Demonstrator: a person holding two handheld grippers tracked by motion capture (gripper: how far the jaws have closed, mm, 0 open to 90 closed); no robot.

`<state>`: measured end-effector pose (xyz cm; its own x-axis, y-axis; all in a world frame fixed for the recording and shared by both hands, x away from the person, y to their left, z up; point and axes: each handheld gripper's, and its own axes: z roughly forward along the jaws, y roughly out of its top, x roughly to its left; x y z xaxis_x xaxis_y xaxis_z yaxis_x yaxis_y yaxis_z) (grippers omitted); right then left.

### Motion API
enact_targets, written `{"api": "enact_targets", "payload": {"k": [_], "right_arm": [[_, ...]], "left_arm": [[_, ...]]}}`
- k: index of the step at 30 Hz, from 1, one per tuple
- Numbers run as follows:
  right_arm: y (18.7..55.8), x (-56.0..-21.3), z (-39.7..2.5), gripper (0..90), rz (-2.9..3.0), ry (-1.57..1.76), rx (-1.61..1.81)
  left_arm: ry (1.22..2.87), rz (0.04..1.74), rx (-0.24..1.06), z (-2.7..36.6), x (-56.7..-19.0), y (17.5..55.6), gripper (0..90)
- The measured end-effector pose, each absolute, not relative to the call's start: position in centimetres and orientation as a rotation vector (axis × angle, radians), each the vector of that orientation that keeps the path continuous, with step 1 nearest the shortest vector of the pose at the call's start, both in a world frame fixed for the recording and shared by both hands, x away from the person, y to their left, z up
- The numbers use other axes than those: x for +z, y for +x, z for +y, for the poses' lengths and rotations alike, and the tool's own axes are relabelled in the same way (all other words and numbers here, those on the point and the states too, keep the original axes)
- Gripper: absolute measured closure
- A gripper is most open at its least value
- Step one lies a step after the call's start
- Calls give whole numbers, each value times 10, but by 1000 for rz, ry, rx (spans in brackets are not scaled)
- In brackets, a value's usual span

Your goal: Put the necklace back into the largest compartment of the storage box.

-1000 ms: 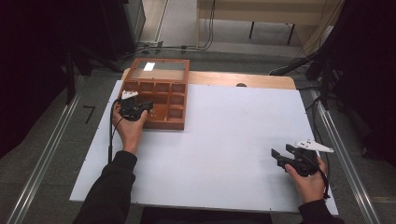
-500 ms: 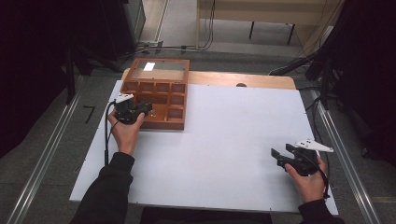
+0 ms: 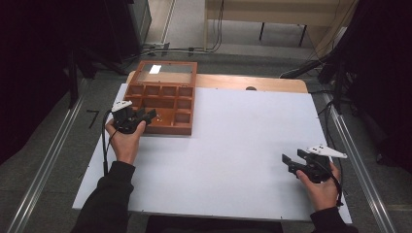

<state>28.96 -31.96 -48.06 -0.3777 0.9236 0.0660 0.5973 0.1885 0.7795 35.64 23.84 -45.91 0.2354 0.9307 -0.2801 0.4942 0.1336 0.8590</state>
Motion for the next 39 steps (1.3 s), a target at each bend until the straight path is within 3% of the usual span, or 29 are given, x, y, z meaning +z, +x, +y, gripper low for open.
{"api": "enact_targets", "payload": {"k": [39], "right_arm": [[288,-479,-319,314,2049,1407,1037]], "left_arm": [[1540,1356,515,245,-474,268,365]]}}
